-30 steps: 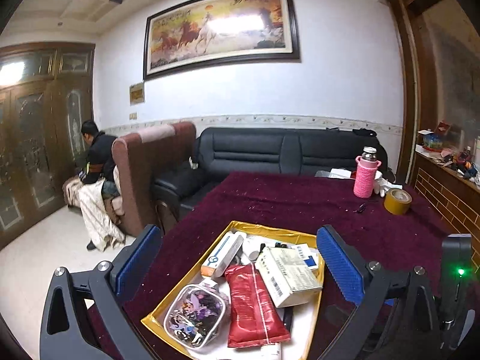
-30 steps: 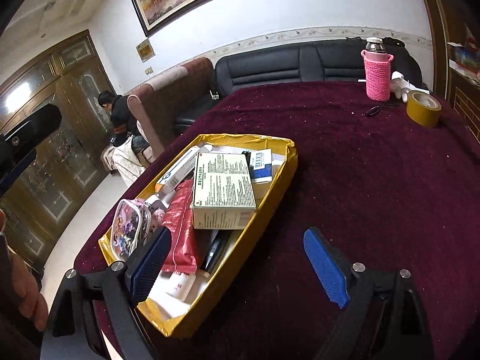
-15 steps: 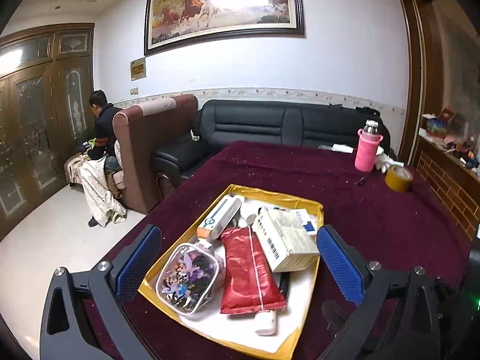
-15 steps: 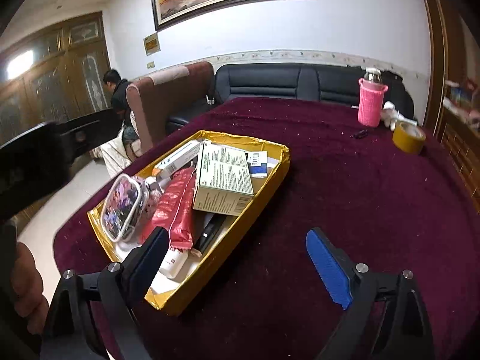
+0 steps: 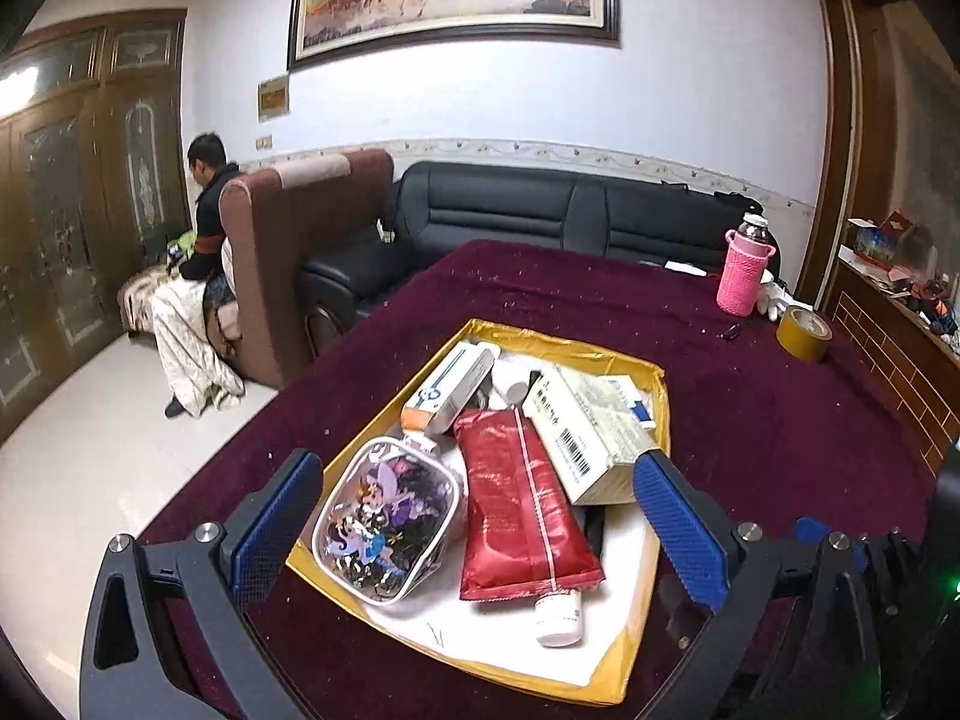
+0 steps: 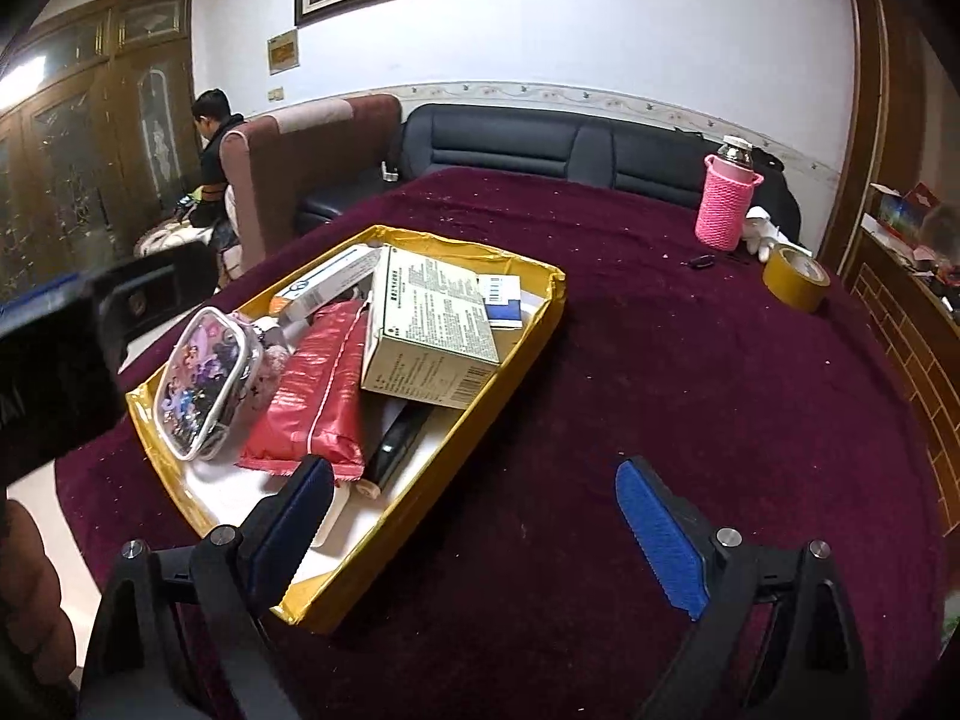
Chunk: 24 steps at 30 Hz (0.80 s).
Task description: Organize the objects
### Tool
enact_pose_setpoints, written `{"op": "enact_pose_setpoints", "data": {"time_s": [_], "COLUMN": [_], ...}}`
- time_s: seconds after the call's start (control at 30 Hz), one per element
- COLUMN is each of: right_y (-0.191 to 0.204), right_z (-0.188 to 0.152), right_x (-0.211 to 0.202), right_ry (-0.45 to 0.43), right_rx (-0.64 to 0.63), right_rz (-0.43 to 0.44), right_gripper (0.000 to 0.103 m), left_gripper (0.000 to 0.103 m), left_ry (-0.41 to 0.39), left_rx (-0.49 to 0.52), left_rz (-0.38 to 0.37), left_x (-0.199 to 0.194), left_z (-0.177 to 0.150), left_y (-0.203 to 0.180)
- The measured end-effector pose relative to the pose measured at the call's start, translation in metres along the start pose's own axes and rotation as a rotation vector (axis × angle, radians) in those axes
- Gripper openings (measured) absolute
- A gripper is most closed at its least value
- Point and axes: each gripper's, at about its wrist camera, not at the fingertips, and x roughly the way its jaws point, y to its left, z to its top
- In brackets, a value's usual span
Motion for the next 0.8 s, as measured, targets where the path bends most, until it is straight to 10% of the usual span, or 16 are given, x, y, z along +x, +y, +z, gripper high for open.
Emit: {"op": "enact_pose_setpoints", "data": {"time_s": [0.8], "right_y": [0.04], "right_z": [0.016], "right_x": [0.01], "right_ry": [-0.018], "right_rx": [-0.169], "right_rz": [-0.135], "right_gripper": [0.101], "left_gripper": [0.103], "left_ry": [0.047], "left_rx": [-0.062], "left_rz": [0.082], "left_x": [0.014], "left_z": [-0.012], "left_y": [0.033]}}
